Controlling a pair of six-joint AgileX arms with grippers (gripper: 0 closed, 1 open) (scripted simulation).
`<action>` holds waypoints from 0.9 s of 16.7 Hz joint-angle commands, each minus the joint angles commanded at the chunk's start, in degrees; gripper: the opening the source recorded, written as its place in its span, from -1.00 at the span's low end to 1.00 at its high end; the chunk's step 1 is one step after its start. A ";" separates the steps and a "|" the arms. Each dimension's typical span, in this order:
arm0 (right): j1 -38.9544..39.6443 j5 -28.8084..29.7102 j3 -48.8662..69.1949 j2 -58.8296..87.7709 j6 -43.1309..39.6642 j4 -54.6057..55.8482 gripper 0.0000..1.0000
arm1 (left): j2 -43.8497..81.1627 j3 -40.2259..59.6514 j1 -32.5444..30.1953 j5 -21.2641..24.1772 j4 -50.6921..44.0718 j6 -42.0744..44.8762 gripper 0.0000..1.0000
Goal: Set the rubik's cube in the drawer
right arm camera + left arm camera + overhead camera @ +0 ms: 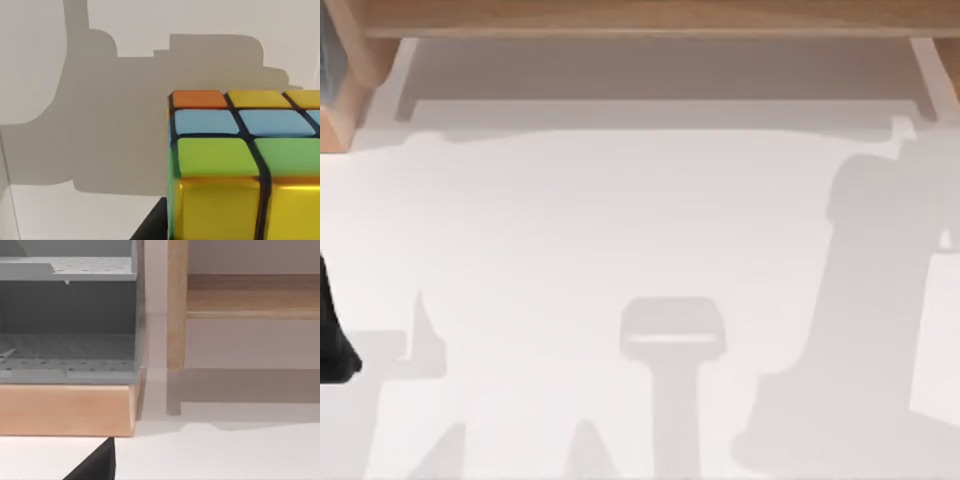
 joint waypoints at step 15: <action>0.00 0.00 0.00 0.00 0.00 0.00 1.00 | 0.00 0.00 0.00 0.00 0.00 0.00 1.00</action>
